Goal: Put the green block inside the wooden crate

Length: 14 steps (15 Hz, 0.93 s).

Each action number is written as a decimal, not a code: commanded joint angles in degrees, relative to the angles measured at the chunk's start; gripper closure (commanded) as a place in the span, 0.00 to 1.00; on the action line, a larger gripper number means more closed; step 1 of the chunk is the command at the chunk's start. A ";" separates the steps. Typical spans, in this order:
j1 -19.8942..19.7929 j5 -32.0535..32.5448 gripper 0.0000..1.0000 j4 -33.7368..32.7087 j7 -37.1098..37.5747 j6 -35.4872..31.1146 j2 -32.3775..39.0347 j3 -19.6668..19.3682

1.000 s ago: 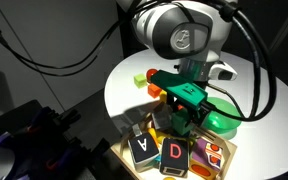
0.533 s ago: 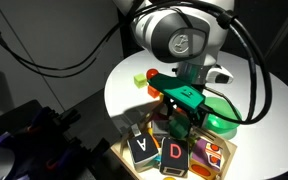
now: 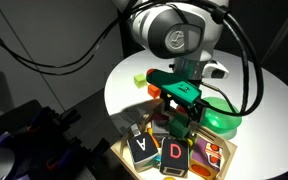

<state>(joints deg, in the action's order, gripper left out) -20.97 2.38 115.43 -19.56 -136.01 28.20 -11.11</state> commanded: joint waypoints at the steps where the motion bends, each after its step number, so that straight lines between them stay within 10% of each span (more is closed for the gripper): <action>1: 0.13 -0.02 0.00 2.55 -0.42 -1.19 -3.23 0.68; 14: 2.41 -5.07 0.00 8.58 -1.56 -1.08 -12.68 3.89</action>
<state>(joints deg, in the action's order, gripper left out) -19.08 -0.58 120.27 -19.56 -136.04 19.57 -7.95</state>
